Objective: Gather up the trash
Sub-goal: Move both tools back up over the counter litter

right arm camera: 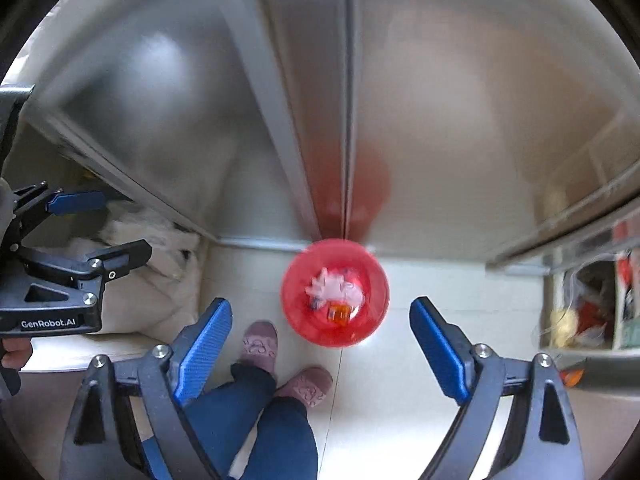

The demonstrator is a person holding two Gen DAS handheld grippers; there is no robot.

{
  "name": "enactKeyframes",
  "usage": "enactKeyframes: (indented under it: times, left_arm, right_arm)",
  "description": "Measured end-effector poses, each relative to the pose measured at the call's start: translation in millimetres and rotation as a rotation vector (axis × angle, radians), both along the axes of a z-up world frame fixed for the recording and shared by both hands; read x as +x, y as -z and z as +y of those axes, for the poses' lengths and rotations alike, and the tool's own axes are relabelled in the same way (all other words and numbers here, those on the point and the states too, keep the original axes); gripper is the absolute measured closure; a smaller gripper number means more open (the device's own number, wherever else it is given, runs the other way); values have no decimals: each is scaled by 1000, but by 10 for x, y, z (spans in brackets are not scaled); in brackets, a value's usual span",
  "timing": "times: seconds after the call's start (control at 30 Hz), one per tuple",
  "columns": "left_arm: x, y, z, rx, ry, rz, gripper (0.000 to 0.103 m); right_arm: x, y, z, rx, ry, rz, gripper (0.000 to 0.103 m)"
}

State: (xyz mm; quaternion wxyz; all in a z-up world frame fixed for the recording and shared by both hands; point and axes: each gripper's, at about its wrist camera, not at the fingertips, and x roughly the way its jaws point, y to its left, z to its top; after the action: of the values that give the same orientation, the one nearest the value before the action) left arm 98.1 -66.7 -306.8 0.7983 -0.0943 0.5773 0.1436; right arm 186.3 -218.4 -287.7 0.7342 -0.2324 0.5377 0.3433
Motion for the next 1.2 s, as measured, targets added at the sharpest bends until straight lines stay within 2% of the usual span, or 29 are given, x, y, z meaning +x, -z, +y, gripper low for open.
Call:
enactKeyframes:
  times: [0.17,0.23,0.27,0.4,0.57,0.8,1.2]
  left_arm:
    - [-252,-1010,211,64,-84,-97,19]
    - [-354,-1344,309,93,-123,-135,19]
    - [-395,-1465,336,109,-139,-153,19]
    - [-583,-1852,592,160,-230,-202,19]
    - [-747,-2083,1015,147,-344,-226,19]
    - [-889,-2094,1817,156,-477,-238,19]
    - [-947,-2024,3022,176,-587,-211,19]
  right_arm:
    - [-193,-948,232,85,-67,-91,10]
    - [-246,-1255,304,121,-96,-119,4]
    - [-251,-1397,365,146,-116,-131,1]
    - [-274,-1793,707,208,-207,-183,0]
    - [-308,-2085,1175,244,-299,-193,1]
    - [-295,-2241,1916,256,-405,-233,1]
    - [-277,-2168,3086,203,-510,-193,0]
